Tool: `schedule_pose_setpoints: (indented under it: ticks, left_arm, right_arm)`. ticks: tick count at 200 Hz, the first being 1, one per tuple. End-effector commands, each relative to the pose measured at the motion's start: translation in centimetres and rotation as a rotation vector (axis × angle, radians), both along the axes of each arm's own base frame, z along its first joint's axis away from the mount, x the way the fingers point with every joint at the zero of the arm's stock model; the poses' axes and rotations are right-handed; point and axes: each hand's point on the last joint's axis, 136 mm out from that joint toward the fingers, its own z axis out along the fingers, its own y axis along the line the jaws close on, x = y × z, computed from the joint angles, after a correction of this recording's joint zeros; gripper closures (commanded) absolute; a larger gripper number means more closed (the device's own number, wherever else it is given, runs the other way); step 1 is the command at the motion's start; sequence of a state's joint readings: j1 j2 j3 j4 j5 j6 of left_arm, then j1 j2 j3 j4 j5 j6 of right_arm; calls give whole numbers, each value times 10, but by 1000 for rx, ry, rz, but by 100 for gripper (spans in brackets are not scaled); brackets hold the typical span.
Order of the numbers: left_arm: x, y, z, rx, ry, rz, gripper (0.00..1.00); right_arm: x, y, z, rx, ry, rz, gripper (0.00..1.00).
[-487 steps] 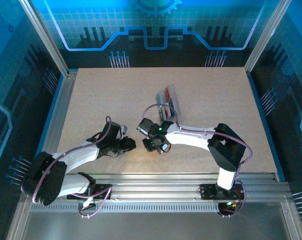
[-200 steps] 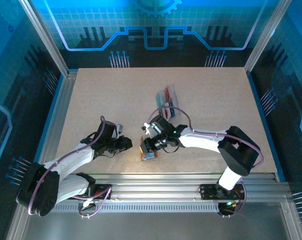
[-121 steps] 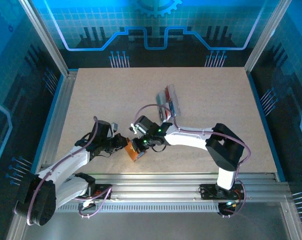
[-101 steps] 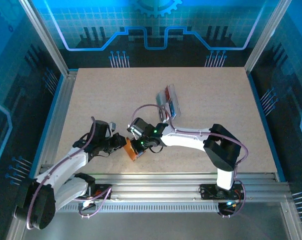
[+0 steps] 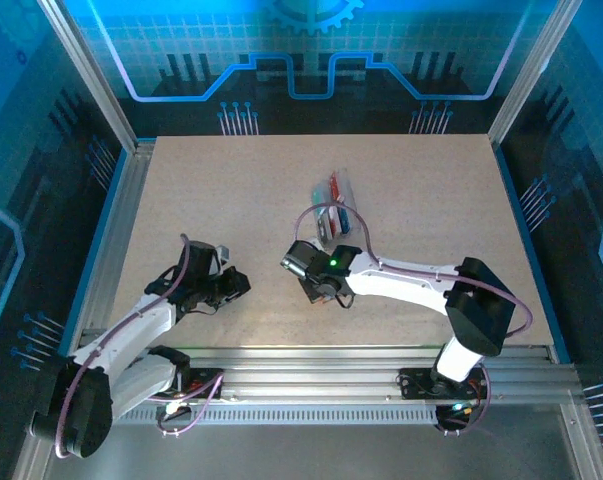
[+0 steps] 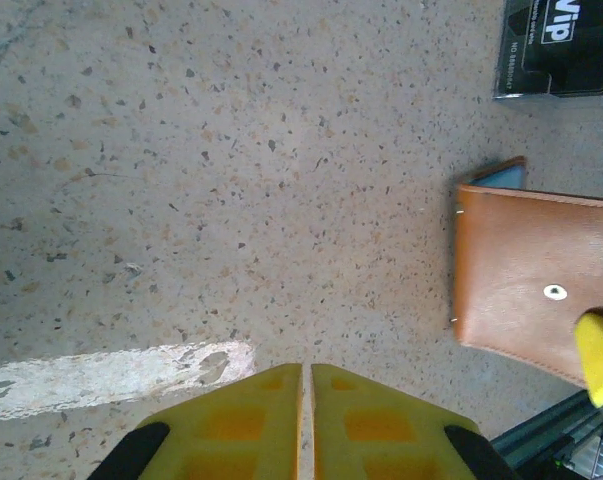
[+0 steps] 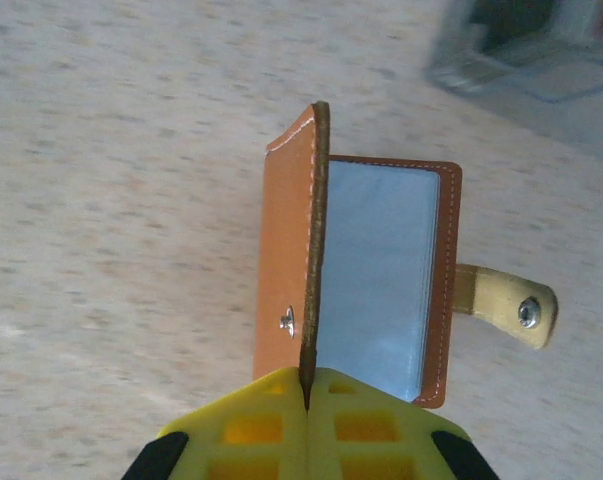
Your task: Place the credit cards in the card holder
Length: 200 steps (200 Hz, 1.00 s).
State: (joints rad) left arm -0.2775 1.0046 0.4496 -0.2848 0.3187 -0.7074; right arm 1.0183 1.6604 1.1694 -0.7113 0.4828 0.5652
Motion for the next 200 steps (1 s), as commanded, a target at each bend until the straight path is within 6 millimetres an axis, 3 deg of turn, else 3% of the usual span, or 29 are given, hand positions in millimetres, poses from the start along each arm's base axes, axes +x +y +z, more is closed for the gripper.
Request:
schedule_pose_setpoints:
  ticks: [1, 44, 74, 102, 110, 153, 176, 200]
  left_arm:
    - [1, -1, -1, -11, 4, -4, 88]
    - [1, 0, -2, -7, 7, -3, 88]
    - [0, 0, -3, -5, 10, -6, 88]
    - [0, -1, -2, -7, 8, -9, 87]
    - [0, -1, -2, -6, 6, -9, 87]
    - [4, -4, 0, -12, 5, -21, 87]
    - [6, -5, 2, -13, 3, -25, 87]
    - [7, -5, 3, -15, 4, -27, 87]
  right_arm:
    - [2, -39, 4, -190, -61, -58, 100]
    - [-6, -2, -19, -252, -28, 15, 100]
    - [-17, 26, -34, -154, 46, 76, 100]
    - [-25, 40, -40, 0, 140, 116, 81]
    - [-27, 41, -41, 61, 174, 116, 72]
    - [-24, 35, -37, 303, 279, 91, 48]
    - [-17, 28, -33, 412, 303, 65, 41]
    - [-10, 16, -28, 374, 259, 54, 41]
